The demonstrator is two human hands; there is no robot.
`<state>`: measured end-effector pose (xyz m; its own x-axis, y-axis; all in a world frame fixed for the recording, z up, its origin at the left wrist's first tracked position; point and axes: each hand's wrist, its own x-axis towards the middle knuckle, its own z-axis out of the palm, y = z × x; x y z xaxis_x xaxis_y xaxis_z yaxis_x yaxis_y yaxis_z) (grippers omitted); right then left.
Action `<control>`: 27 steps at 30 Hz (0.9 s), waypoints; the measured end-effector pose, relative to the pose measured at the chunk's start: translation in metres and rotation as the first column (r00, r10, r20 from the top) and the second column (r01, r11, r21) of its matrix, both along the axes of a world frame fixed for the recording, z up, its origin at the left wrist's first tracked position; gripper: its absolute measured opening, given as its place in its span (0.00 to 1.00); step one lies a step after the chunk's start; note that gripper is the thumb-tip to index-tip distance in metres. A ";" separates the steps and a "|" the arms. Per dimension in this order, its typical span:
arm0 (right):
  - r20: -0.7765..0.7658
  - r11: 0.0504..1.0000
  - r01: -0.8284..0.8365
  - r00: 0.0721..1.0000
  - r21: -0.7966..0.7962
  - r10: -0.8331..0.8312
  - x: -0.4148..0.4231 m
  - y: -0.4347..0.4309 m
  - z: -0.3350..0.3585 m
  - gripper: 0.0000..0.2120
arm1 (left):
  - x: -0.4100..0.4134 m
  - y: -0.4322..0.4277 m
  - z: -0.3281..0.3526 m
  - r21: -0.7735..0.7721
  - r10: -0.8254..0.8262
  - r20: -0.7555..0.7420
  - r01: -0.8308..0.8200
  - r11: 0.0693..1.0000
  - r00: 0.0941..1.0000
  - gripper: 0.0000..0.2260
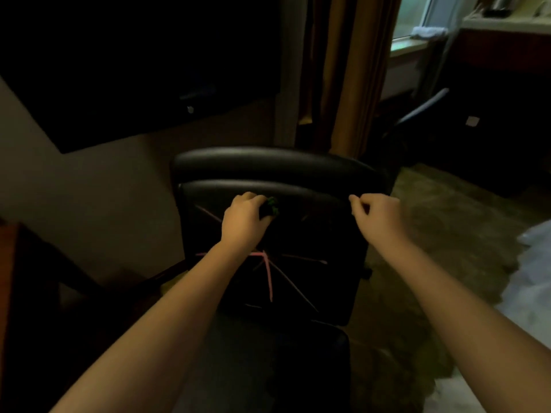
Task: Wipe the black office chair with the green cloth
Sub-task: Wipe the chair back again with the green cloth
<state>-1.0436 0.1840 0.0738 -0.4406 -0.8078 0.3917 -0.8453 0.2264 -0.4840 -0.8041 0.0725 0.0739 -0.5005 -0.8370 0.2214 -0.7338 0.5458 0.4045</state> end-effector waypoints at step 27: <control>-0.207 0.927 -0.252 0.927 0.277 0.313 0.088 -0.180 0.042 0.32 | 0.094 -0.153 0.053 -0.114 0.177 0.344 -0.146 0.983 0.922 0.19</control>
